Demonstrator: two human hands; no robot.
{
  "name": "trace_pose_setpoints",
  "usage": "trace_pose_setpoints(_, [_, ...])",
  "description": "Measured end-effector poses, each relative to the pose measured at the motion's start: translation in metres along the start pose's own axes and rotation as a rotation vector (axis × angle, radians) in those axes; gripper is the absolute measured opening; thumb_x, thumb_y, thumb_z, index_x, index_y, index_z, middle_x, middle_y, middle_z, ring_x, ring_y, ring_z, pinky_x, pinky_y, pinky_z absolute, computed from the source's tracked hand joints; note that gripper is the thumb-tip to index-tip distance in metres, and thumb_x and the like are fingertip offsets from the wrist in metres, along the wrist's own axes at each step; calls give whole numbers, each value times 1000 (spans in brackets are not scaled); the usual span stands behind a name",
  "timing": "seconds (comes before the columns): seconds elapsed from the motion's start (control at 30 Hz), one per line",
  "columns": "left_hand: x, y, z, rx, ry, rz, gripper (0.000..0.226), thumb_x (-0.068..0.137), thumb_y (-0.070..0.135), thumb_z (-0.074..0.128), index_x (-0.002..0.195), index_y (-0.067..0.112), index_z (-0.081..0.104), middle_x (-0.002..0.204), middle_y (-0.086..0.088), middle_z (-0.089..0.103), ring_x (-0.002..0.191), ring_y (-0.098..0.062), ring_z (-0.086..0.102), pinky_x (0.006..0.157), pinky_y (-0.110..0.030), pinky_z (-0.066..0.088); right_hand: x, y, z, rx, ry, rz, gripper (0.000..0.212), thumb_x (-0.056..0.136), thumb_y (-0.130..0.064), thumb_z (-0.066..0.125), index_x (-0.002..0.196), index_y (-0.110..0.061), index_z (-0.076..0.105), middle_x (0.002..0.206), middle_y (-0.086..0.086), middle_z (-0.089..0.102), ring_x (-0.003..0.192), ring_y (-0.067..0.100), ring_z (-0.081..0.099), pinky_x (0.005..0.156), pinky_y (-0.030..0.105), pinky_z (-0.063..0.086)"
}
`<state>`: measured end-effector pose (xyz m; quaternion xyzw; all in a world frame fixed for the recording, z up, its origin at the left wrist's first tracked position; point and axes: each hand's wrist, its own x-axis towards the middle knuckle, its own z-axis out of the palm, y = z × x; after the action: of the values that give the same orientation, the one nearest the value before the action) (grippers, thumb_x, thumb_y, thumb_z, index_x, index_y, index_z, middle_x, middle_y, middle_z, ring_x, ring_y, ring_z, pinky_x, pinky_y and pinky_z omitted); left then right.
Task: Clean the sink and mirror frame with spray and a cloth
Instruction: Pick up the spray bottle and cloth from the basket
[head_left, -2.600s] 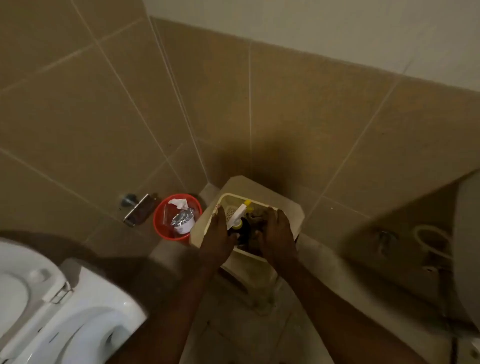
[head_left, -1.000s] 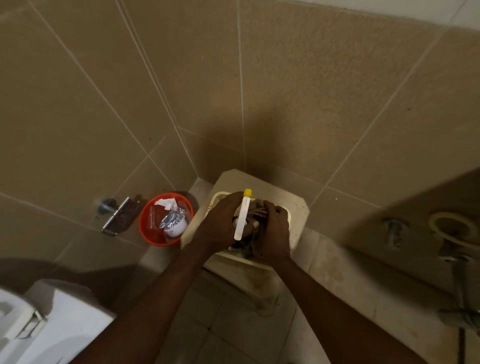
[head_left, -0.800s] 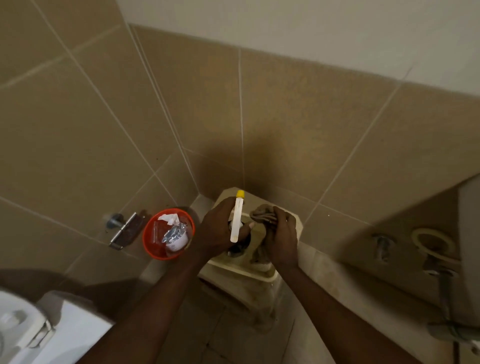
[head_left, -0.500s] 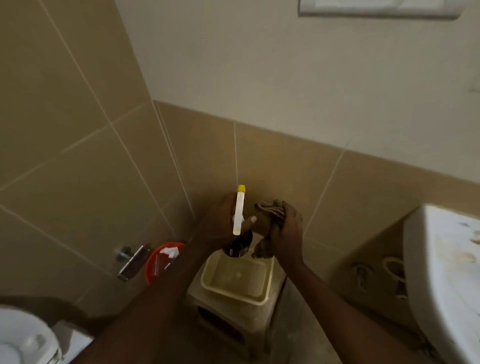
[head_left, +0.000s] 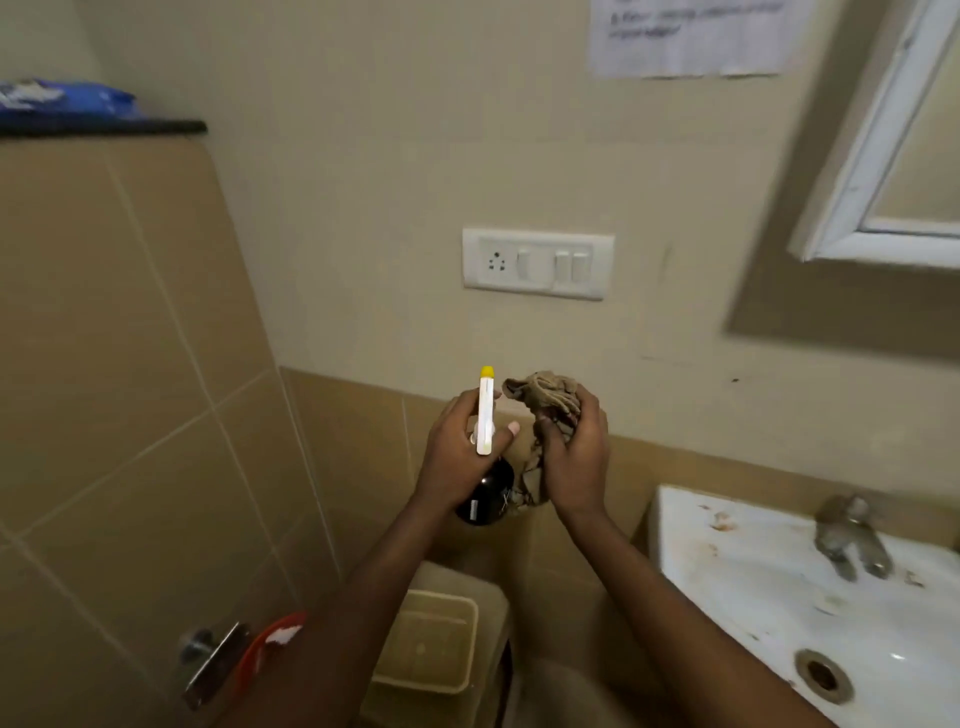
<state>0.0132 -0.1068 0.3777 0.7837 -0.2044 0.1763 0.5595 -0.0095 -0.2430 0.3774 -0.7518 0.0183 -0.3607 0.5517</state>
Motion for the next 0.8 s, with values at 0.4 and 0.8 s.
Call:
trace_pose_setpoints(0.4, [-89, 183, 130, -76, -181, 139, 26, 77, 43, 67, 100, 33, 58, 85, 11, 61, 75, -1, 58, 67, -9, 41, -41, -54, -246, 0, 224, 15, 36, 89, -18, 64, 123, -18, 51, 114, 2, 56, 100, -9, 50, 81, 2, 37])
trace_pose_setpoints(0.8, [-173, 287, 242, -165, -451, 142, 44, 75, 55, 63, 107, 26, 62, 103, 3, 67, 98, -12, 61, 85, -32, 51, -90, -61, -429, -193, 353, 26, 30, 88, -16, 65, 116, -15, 54, 113, 5, 54, 98, 1, 53, 88, 19, 45])
